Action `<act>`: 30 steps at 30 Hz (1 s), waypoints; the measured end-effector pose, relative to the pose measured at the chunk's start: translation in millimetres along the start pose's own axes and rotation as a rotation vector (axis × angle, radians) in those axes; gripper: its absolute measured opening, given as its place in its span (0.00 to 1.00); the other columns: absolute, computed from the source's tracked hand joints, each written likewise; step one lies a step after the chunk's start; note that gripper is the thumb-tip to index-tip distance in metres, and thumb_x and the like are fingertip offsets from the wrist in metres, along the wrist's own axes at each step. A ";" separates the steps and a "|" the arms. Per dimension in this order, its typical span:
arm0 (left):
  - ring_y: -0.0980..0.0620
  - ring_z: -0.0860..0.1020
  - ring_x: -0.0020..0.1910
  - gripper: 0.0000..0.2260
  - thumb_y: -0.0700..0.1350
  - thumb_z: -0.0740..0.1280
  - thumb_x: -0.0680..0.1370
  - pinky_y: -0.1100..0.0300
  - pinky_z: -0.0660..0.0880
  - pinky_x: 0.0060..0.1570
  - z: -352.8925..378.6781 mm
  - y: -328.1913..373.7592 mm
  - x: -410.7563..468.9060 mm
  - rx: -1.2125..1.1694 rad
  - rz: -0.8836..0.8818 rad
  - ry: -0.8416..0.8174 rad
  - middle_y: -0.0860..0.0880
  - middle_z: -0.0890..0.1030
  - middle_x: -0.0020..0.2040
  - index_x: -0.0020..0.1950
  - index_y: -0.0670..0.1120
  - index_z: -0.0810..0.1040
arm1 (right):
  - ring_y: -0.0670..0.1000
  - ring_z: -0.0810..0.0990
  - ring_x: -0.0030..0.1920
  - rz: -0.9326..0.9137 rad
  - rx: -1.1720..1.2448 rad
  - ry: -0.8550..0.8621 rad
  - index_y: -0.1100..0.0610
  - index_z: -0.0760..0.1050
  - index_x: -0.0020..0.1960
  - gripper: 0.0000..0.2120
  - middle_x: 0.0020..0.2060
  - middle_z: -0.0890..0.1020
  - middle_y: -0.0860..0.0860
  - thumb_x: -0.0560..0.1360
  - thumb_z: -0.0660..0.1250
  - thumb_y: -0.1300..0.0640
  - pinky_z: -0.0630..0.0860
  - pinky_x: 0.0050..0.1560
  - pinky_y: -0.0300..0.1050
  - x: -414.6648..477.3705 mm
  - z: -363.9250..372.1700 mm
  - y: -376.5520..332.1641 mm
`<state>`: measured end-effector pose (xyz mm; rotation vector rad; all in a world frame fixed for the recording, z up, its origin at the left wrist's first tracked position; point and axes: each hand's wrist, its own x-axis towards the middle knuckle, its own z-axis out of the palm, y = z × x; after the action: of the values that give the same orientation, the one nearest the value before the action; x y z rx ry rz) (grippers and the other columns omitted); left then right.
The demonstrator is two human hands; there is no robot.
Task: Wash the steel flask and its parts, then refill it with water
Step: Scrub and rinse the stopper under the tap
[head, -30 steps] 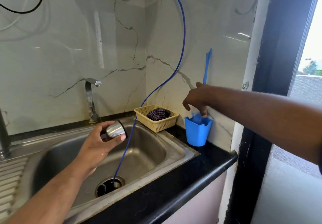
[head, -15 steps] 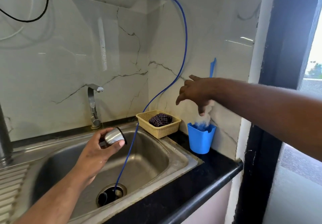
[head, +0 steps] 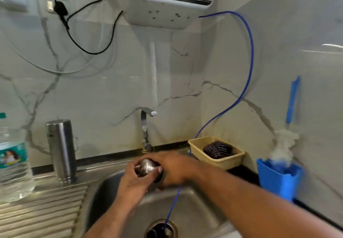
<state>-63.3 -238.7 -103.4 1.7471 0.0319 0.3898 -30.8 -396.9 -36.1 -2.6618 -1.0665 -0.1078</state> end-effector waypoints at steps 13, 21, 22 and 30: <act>0.67 0.76 0.46 0.18 0.48 0.74 0.76 0.82 0.67 0.40 -10.3 -24.3 16.9 0.365 0.027 0.041 0.59 0.78 0.57 0.63 0.57 0.73 | 0.41 0.79 0.46 0.462 0.660 0.355 0.47 0.75 0.56 0.26 0.48 0.82 0.42 0.64 0.85 0.50 0.70 0.39 0.25 85.2 104.7 77.2; 0.59 0.77 0.57 0.17 0.39 0.66 0.80 0.73 0.73 0.54 11.3 -21.8 90.5 0.661 0.193 0.022 0.56 0.77 0.62 0.66 0.56 0.74 | 0.44 0.80 0.52 0.488 0.779 0.346 0.48 0.73 0.65 0.32 0.53 0.81 0.43 0.66 0.83 0.54 0.74 0.46 0.30 95.9 119.3 87.6; 0.57 0.76 0.62 0.22 0.37 0.66 0.80 0.67 0.73 0.62 12.1 -20.9 106.9 0.753 0.278 0.007 0.54 0.75 0.68 0.70 0.55 0.73 | 0.44 0.80 0.53 0.490 0.778 0.341 0.48 0.73 0.65 0.32 0.54 0.81 0.44 0.66 0.83 0.54 0.74 0.48 0.31 96.2 120.3 89.3; 0.46 0.55 0.80 0.43 0.35 0.67 0.76 0.49 0.62 0.76 17.3 -15.7 166.6 1.527 0.485 -0.135 0.50 0.47 0.84 0.84 0.49 0.45 | 0.45 0.81 0.50 0.495 0.782 0.346 0.46 0.74 0.58 0.26 0.51 0.82 0.45 0.66 0.83 0.53 0.76 0.49 0.34 98.0 118.4 92.4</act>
<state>101.5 -212.8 -81.0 3.3087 -0.2638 0.6762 100.1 -362.7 -153.8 -2.0005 -0.2314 -0.0354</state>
